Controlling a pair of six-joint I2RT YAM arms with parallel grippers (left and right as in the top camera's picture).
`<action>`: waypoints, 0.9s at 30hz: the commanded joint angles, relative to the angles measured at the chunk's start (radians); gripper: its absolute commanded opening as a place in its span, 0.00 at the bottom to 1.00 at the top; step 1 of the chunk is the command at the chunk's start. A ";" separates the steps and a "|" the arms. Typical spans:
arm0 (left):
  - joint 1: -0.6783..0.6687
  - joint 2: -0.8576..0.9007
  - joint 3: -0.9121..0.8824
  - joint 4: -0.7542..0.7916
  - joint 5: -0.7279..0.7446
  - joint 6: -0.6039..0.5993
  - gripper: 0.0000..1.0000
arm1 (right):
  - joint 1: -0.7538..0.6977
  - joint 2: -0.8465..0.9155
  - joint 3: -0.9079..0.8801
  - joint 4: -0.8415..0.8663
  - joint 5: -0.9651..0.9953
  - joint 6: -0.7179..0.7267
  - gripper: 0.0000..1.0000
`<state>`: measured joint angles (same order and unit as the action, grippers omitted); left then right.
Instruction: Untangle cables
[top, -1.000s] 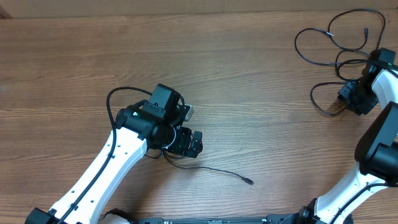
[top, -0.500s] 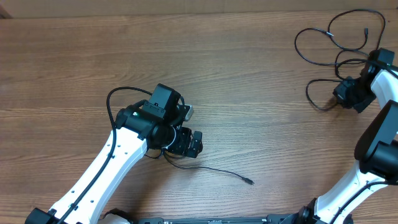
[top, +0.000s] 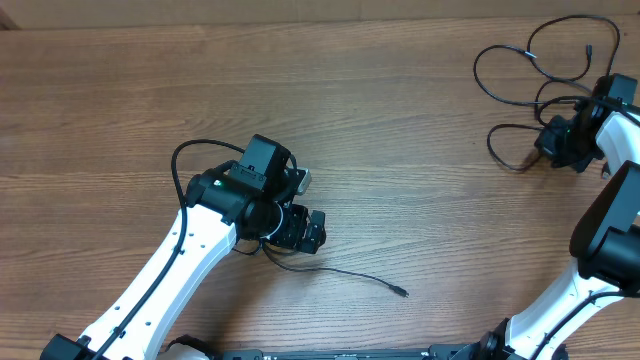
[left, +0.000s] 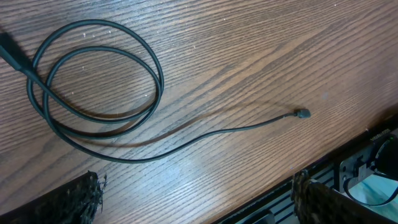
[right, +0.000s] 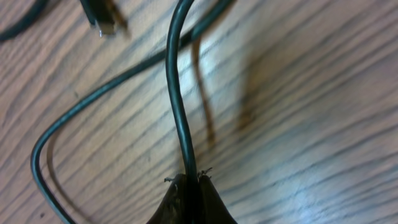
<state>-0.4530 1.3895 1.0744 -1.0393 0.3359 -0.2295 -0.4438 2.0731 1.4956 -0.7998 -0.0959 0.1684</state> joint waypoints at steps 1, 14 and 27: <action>-0.006 -0.017 0.019 0.003 -0.004 -0.003 1.00 | -0.002 0.009 0.018 0.036 0.035 -0.021 0.04; -0.006 -0.017 0.019 0.003 -0.004 -0.003 0.99 | -0.001 0.009 0.016 0.099 0.035 -0.069 0.39; -0.006 -0.017 0.019 0.003 -0.004 -0.003 0.99 | -0.002 -0.039 0.060 -0.035 0.006 0.070 1.00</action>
<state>-0.4530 1.3895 1.0744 -1.0397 0.3359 -0.2295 -0.4442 2.0731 1.5043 -0.8227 -0.0822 0.1848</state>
